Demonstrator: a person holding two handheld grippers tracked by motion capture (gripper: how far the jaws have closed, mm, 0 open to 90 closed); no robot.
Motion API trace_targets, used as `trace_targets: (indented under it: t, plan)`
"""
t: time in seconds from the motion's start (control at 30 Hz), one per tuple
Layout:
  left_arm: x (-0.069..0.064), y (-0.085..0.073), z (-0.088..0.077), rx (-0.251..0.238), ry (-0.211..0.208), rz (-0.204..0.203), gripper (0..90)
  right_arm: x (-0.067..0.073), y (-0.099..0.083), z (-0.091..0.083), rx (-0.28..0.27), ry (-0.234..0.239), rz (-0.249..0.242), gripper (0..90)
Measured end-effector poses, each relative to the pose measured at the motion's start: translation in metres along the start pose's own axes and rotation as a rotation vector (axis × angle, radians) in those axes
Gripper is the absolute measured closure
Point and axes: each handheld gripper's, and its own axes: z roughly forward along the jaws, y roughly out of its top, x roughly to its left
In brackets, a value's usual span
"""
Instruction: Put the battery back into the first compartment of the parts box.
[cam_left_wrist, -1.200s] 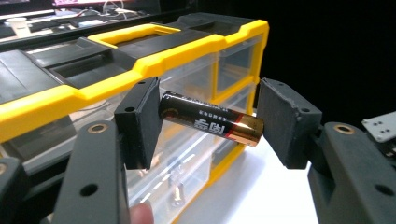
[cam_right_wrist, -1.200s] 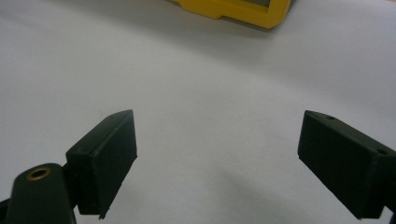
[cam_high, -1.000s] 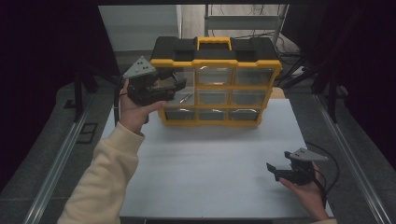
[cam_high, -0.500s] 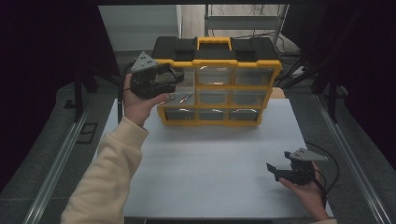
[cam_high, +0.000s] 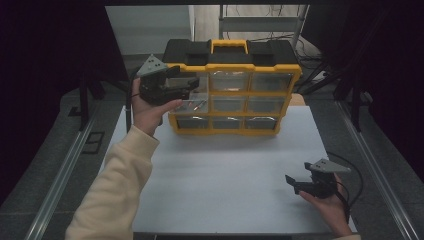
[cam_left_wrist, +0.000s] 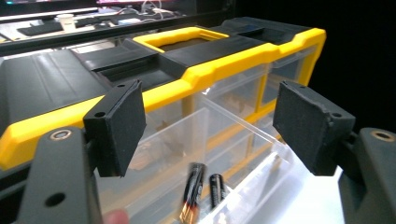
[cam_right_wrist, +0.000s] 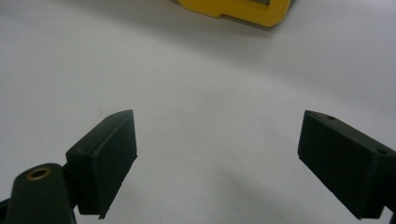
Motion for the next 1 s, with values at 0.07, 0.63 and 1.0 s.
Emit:
trace_targets:
  t: [0.07,0.63,1.0]
  plan:
    - [-0.002,-0.001,-0.003,-0.009,-0.022,-0.006,25.2,0.000,0.000,0.000,0.000,0.000,-0.001,12.2]
    - [-0.016,-0.018,-0.028,-0.027,-0.242,-0.001,26.0,0.000,0.000,0.000,0.001,-0.001,-0.001,12.2]
    - [-0.030,-0.035,-0.036,-0.010,-0.316,0.006,25.9,0.001,0.000,0.000,0.001,-0.003,-0.001,12.2]
